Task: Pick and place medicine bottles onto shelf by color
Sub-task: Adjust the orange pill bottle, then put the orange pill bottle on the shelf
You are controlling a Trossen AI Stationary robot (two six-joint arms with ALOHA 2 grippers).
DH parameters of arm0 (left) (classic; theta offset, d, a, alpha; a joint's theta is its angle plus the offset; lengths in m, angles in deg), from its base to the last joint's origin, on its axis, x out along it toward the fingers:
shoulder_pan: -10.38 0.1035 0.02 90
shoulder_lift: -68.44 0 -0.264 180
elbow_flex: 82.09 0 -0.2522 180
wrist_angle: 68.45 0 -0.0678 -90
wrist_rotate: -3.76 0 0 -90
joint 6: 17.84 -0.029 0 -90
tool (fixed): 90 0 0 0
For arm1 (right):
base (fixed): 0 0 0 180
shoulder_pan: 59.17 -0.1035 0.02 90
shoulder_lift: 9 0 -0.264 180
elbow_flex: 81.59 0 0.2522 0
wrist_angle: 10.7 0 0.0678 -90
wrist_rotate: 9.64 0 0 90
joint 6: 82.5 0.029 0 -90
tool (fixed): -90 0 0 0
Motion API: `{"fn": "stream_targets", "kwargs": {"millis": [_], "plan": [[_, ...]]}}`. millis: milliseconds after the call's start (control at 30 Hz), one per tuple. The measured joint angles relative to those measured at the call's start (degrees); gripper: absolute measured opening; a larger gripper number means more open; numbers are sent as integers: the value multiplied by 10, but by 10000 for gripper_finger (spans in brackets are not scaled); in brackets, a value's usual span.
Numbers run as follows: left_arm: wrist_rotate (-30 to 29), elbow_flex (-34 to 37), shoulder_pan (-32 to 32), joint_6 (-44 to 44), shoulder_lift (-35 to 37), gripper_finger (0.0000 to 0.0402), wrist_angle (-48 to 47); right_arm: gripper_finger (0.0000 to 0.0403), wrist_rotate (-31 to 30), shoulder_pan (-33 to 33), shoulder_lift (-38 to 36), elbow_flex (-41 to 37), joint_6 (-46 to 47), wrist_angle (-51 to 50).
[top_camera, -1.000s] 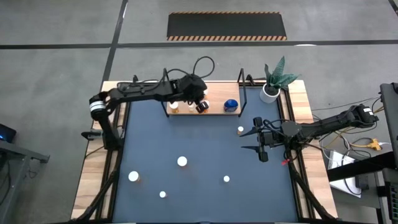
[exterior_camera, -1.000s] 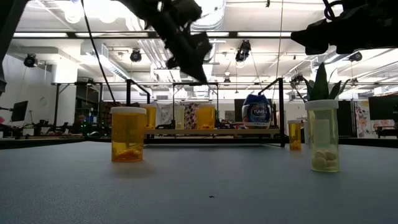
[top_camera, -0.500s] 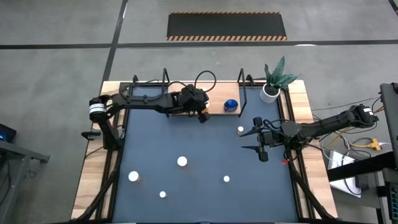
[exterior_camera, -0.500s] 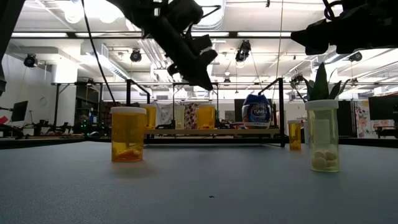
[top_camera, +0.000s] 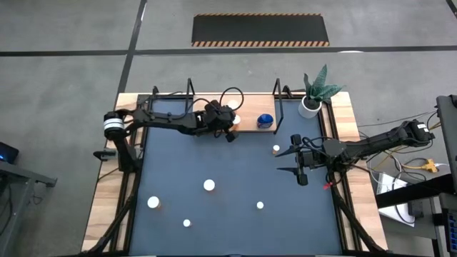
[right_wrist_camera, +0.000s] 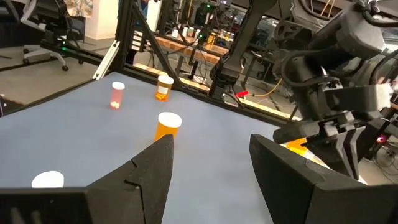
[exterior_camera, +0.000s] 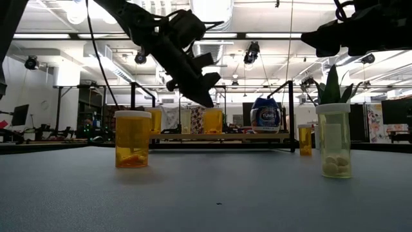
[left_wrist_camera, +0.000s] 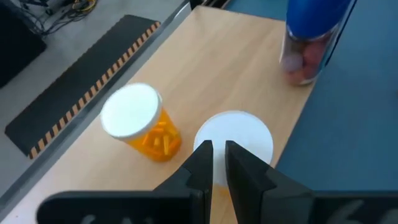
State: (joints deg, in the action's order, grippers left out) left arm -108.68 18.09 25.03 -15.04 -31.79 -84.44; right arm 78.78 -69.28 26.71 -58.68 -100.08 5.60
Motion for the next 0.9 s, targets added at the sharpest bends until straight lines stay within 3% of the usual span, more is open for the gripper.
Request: {"fn": "stream_targets", "kwargs": {"millis": [900], "plan": [[-6,-15,-7,-2,20,26,-24,203,0,0,0,0,0,-2]]}}
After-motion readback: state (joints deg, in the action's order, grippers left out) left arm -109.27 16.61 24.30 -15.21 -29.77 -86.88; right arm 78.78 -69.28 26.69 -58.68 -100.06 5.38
